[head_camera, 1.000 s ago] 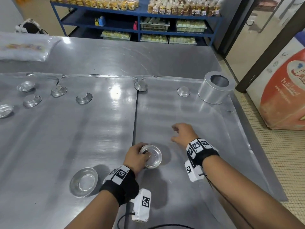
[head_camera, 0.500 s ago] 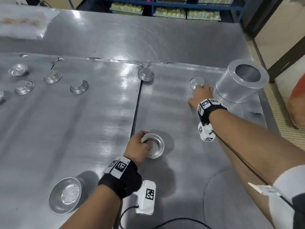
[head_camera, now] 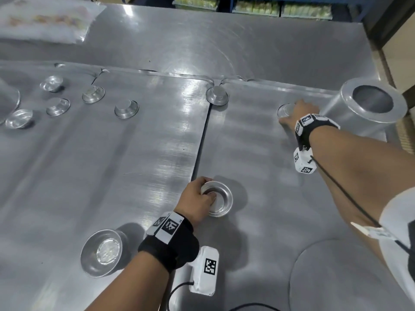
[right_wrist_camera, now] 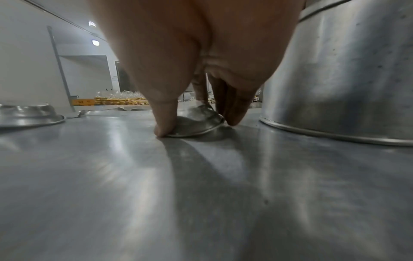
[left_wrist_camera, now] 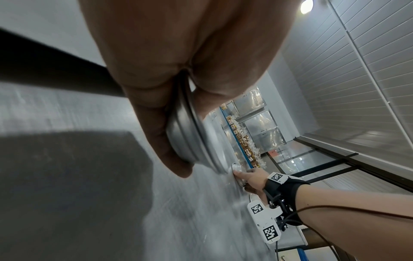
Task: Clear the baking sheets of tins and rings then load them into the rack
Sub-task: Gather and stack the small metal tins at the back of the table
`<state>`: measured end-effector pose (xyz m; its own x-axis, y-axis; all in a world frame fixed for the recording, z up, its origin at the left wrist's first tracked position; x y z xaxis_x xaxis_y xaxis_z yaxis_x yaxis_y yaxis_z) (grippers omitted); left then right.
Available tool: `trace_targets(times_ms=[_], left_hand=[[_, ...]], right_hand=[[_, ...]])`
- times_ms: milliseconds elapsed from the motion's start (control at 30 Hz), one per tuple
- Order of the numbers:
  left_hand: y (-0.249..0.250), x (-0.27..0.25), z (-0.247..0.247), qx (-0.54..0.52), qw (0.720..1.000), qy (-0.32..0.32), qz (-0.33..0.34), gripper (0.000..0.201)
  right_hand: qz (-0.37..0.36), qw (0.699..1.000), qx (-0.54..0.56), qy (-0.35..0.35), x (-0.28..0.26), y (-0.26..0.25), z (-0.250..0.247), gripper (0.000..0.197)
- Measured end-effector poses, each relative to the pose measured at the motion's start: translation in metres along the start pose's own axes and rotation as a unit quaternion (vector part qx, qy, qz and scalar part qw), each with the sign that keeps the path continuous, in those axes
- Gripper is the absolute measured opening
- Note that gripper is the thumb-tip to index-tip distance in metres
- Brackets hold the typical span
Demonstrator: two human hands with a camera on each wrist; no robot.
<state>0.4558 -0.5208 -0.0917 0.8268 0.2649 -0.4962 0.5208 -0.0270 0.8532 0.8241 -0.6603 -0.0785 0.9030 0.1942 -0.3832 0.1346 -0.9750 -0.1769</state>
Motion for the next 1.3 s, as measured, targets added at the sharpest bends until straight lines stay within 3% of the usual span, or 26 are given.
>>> trace_targets(times_ms=[233, 300, 400, 600, 867, 1067, 1133, 1300], left_hand=[[0.004, -0.028, -0.002, -0.031, 0.999, -0.006, 0.005, 0.036], [0.005, -0.038, -0.004, -0.032, 0.999, -0.006, 0.01, 0.037], [0.004, -0.051, -0.01, -0.041, 0.999, -0.001, 0.017, 0.039], [-0.001, -0.079, -0.02, -0.076, 0.997, 0.01, 0.017, 0.031], [-0.011, -0.099, -0.037, -0.148, 0.988, 0.028, 0.018, 0.03], [-0.017, -0.111, -0.045, -0.193, 0.981, -0.009, 0.021, 0.068], [-0.013, -0.118, -0.048, -0.204, 0.979, -0.02, 0.02, 0.062], [-0.012, -0.132, -0.056, -0.169, 0.984, -0.033, 0.035, 0.024]], right_hand=[[-0.059, 0.996, 0.061, 0.014, -0.054, -0.01, 0.008, 0.063], [-0.083, 0.99, 0.115, 0.023, -0.079, -0.014, 0.01, 0.071], [-0.132, 0.977, 0.161, 0.039, -0.128, -0.027, 0.019, 0.081], [-0.215, 0.95, 0.216, 0.074, -0.232, -0.055, 0.042, 0.073], [-0.324, 0.899, 0.287, 0.067, -0.348, -0.07, 0.073, 0.07], [-0.346, 0.878, 0.329, 0.032, -0.4, -0.078, 0.099, 0.068], [-0.354, 0.872, 0.336, 0.018, -0.41, -0.081, 0.108, 0.066], [-0.358, 0.865, 0.35, -0.007, -0.425, -0.088, 0.126, 0.06]])
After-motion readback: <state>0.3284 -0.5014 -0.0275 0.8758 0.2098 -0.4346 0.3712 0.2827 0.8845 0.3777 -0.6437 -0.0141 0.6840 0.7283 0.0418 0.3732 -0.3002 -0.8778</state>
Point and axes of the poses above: each hand's wrist, its own x-axis towards the middle knuckle, its own z-axis out of the palm, y = z × x, the point moved 3 cm from there along x, towards the middle knuckle, and after that the axes turned 13 degrees about -y, right-handed, at the moved point
